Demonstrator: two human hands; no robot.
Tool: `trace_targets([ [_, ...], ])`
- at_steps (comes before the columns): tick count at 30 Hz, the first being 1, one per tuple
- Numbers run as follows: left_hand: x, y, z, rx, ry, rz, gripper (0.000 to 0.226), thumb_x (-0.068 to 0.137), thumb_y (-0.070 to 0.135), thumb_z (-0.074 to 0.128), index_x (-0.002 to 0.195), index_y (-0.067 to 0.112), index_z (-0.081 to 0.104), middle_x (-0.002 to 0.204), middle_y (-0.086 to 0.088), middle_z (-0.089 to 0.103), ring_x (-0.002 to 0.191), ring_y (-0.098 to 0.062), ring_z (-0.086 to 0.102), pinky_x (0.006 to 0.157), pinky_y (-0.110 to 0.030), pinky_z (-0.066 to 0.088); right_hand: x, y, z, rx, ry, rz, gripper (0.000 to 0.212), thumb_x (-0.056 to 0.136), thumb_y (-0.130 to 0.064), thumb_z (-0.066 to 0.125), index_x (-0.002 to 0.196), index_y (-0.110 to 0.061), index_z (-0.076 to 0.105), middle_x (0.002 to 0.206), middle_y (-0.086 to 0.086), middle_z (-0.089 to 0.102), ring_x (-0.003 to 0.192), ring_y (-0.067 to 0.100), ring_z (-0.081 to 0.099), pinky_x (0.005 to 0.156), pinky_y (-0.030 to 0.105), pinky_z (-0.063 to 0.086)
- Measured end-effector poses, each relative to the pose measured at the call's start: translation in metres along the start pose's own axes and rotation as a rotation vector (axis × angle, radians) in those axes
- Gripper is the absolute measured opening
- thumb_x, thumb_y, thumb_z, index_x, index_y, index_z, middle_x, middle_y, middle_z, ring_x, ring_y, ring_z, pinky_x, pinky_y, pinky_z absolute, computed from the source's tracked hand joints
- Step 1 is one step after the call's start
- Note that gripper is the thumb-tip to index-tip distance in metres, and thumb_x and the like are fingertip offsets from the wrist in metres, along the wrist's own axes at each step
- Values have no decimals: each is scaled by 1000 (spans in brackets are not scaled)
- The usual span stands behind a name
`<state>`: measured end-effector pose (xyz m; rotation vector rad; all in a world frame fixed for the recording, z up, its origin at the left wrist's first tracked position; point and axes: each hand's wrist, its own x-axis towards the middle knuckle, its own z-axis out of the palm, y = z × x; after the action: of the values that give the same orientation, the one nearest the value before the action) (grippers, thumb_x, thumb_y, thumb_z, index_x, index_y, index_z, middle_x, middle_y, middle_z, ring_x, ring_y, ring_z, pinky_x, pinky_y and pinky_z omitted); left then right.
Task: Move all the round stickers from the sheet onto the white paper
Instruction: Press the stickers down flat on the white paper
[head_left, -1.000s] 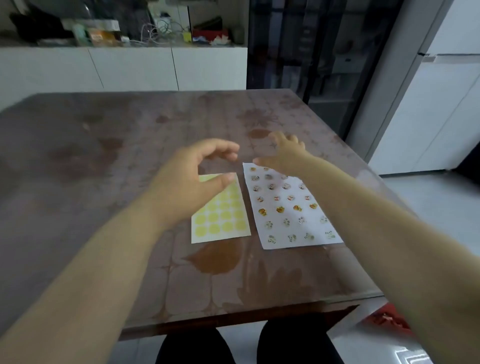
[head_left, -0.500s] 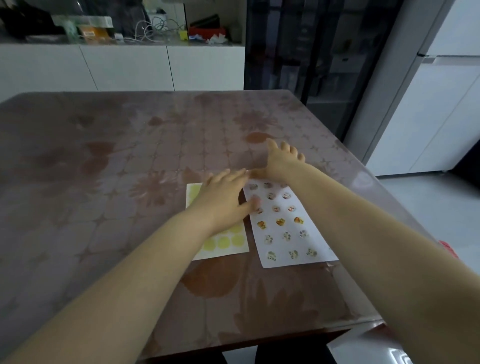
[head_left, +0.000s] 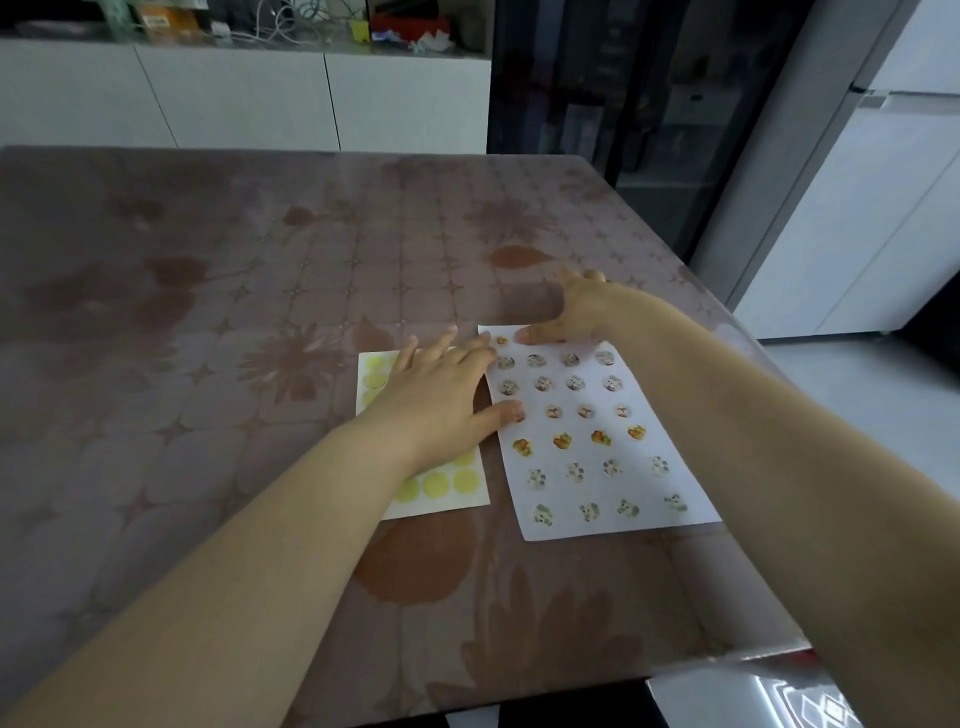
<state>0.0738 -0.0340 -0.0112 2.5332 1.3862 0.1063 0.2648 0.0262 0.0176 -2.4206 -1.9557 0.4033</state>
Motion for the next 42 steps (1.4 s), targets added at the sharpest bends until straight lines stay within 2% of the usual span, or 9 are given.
trace_targets([
  [3, -2, 0, 1, -10, 8, -7, 70, 90, 62, 32, 148, 25, 17, 159, 8, 10, 147, -16, -3, 118, -41, -7, -1, 9, 4, 96, -25, -21, 95, 75, -64, 59, 147, -24, 11, 152, 11, 20, 131, 34, 33, 93, 42, 39],
  [8, -3, 1, 0, -14, 10, -10, 69, 91, 61, 32, 148, 26, 17, 159, 10, 10, 147, -19, -1, 118, -41, -7, -2, 47, 7, 459, 93, 51, 93, 76, -59, 62, 148, -23, 14, 155, 7, 15, 140, 31, 20, 110, 51, 26],
  [12, -3, 2, 0, -13, 16, -12, 69, 91, 60, 33, 148, 26, 16, 159, 9, 12, 147, -19, 0, 118, -40, -7, -4, 54, 12, 382, 86, 21, 102, 69, -58, 69, 147, -24, 15, 154, 7, 18, 138, 31, 25, 109, 51, 29],
  [16, -3, 2, -1, -35, 13, 4, 66, 91, 59, 33, 148, 35, 11, 159, 11, 11, 147, -18, -3, 118, -40, -8, -4, 50, 17, 390, 135, -6, 99, 70, -53, 72, 147, -23, 17, 153, 8, 20, 137, 32, 26, 110, 50, 28],
  [22, -3, 1, -1, -19, 22, 15, 57, 92, 59, 32, 145, 41, 22, 159, 11, 11, 147, -18, -3, 117, -40, -10, -13, 73, 6, 590, 295, 66, 77, 77, -49, 66, 142, -26, 30, 148, 4, 33, 131, 28, 36, 104, 47, 37],
  [28, -3, 0, 1, -25, 24, 16, 56, 91, 59, 32, 144, 43, 24, 159, 11, 12, 147, -19, -3, 116, -39, -11, -12, 76, 13, 318, 144, 101, 93, 73, -55, 68, 146, -23, 20, 153, 10, 22, 138, 34, 22, 111, 52, 25],
  [33, -3, 0, 2, -15, 22, 10, 57, 91, 60, 30, 145, 42, 22, 159, 11, 11, 147, -18, -3, 116, -40, -12, -4, 74, 11, 424, 68, 102, 92, 72, -49, 71, 146, -29, 20, 152, 9, 25, 136, 34, 27, 108, 53, 28],
  [38, -5, 2, 3, -17, 51, -9, 61, 91, 59, 33, 146, 33, 22, 157, 6, 21, 147, -19, 1, 118, -42, -8, -13, 69, 14, 275, 102, 86, 71, 87, -48, 53, 146, -37, 15, 156, 7, 11, 141, 35, 13, 113, 56, 16],
  [42, -5, 1, 3, -30, 59, -39, 80, 88, 62, 36, 149, 21, 6, 155, -1, 26, 147, -18, 1, 118, -40, -8, -27, 37, 13, 175, 238, 2, 69, 89, -54, 45, 147, -34, 14, 157, 5, 11, 143, 32, 7, 115, 52, 6],
])
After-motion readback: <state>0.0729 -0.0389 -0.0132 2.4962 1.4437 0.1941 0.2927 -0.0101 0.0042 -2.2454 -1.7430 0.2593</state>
